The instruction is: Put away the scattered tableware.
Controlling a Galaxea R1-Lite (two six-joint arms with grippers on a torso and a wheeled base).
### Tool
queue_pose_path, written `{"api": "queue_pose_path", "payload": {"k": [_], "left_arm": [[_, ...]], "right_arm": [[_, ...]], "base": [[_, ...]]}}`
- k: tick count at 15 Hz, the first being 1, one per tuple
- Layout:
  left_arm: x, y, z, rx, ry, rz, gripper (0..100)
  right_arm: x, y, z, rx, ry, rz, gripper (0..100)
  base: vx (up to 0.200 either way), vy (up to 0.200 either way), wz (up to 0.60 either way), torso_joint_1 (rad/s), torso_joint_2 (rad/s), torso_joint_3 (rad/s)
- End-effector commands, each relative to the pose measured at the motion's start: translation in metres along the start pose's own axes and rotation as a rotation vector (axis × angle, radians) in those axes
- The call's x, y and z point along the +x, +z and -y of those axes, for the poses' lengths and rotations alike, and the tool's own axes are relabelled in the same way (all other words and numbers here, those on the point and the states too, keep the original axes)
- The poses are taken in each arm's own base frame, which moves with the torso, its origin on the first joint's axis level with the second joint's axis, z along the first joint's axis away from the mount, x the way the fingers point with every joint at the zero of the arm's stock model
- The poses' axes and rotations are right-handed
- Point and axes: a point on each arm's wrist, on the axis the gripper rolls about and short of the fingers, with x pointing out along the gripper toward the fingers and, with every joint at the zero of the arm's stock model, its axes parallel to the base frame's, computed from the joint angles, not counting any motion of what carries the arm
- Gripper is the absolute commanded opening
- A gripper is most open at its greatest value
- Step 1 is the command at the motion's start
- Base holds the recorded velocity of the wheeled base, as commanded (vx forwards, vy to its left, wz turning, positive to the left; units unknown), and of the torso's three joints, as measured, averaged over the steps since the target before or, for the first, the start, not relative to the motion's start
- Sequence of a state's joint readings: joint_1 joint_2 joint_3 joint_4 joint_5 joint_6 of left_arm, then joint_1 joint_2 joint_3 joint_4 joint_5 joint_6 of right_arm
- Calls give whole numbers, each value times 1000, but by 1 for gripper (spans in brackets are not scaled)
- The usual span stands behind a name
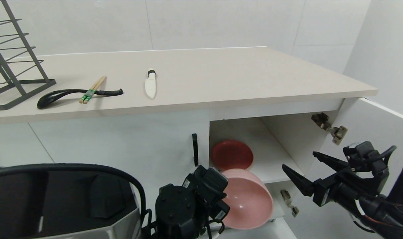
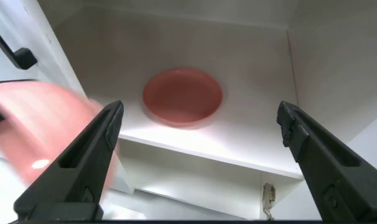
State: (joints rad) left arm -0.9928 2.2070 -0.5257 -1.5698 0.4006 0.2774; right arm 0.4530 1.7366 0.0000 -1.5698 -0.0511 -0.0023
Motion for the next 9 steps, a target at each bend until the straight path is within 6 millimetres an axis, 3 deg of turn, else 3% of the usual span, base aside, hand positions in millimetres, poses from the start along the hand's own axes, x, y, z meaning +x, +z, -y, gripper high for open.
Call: {"api": "queue_pose_path", "payload": {"k": [1,5,9], "left_arm": [[22,-10,14,3,16,4,0],[60,-14,22,-5,110,47,0],[73,5,26,-49,127,131,0]], "right_arm": [[1,-1,0,-1,2,-3,100],[0,0,0,-1,2,1,100],[0,0,-2,-1,9,1,100]], "base": [[0,0,0,0,0,0],[0,0,0,0,0,0],[0,0,0,0,0,0]]}}
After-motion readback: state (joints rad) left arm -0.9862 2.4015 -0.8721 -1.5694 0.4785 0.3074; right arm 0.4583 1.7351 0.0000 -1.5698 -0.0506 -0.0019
